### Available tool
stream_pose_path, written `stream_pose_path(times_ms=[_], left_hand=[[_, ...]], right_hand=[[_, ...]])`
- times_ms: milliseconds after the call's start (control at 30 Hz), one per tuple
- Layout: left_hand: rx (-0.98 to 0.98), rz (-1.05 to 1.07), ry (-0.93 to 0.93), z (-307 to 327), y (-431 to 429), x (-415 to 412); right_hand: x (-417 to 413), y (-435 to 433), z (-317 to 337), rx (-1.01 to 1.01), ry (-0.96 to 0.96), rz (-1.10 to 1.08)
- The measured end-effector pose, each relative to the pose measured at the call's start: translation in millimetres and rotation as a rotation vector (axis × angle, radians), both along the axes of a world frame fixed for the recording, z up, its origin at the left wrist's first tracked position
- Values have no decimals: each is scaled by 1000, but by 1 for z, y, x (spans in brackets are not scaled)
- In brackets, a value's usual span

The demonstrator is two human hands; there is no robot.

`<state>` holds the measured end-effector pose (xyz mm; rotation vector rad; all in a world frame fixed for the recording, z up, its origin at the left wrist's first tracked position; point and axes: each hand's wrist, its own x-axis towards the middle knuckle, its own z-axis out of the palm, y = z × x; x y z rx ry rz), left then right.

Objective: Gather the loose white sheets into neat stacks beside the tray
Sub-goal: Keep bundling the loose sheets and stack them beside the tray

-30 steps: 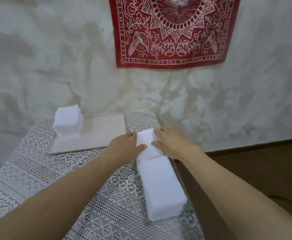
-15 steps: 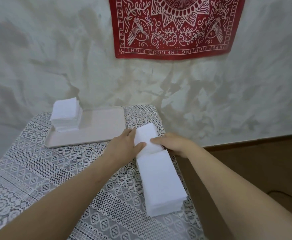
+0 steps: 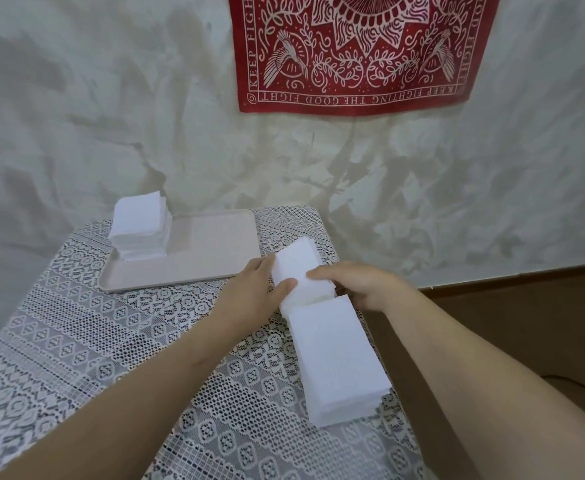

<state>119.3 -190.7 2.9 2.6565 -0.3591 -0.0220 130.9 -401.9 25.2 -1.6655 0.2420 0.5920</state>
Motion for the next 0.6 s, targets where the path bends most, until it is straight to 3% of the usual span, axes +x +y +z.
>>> stream_pose_path(times_ms=[100,200,267,367,600], left_hand=[[-290,38,46,-5,2,1],[-831,174,351,-3,3,3],[-1031,202,486,4,9,2],[-1199,183,605,11,30,4],[-1231,278,501,21,78,5]], right_hand=[[1,3,3,57,-81,-70],[2,10,15,96,-137,-90],[2,19,25,126,-147,-84],[5,40,34,172,-129,-74],[12,104,30,124,-74,-62]])
